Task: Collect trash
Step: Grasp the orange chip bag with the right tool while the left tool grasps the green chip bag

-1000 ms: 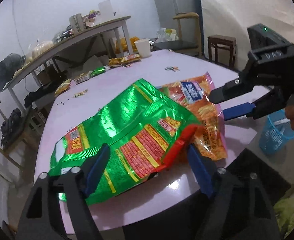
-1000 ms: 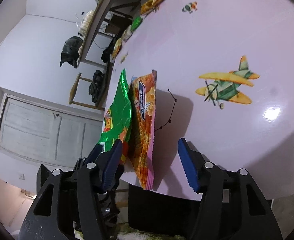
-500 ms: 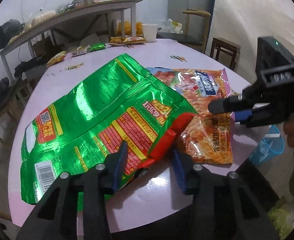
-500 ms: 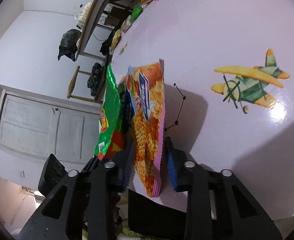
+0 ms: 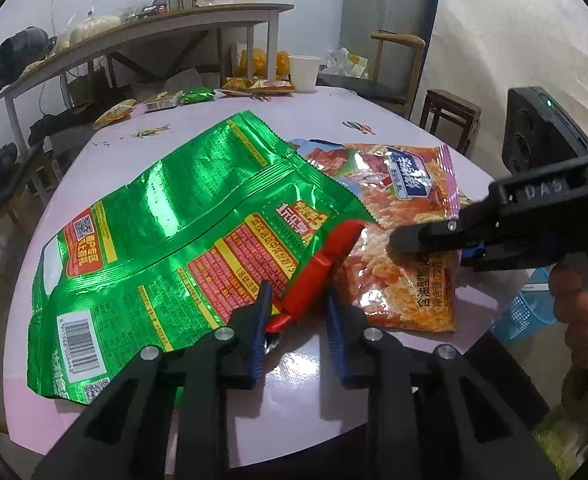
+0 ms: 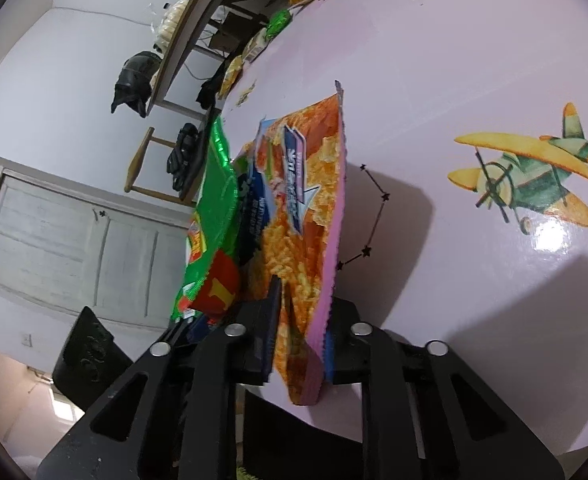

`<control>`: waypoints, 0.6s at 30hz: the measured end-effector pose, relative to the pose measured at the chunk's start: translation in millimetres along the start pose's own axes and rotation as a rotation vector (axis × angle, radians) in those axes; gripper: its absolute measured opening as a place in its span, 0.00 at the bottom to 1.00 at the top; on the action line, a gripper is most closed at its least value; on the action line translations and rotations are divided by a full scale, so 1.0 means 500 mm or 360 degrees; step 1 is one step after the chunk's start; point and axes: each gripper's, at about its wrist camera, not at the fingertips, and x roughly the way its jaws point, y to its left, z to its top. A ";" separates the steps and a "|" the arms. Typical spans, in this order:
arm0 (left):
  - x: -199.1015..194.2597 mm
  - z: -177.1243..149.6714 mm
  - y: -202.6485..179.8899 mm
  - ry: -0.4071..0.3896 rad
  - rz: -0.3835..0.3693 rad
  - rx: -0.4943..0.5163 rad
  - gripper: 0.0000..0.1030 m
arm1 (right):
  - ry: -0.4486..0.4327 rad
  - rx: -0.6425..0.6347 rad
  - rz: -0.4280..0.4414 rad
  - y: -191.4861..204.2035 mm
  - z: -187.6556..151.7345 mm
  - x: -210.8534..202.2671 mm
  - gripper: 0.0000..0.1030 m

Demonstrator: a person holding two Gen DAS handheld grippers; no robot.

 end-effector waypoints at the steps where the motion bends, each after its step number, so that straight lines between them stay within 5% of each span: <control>1: -0.001 0.002 0.000 -0.0002 0.0004 -0.0004 0.22 | 0.0002 0.0012 0.0018 -0.003 -0.003 0.000 0.11; 3: -0.003 0.004 0.000 -0.0003 0.0015 -0.0004 0.12 | 0.0006 0.0038 0.0051 -0.010 -0.005 0.000 0.09; 18: -0.013 0.038 -0.026 -0.0054 0.0056 0.0040 0.11 | -0.0107 0.0127 0.0082 -0.051 -0.016 -0.051 0.03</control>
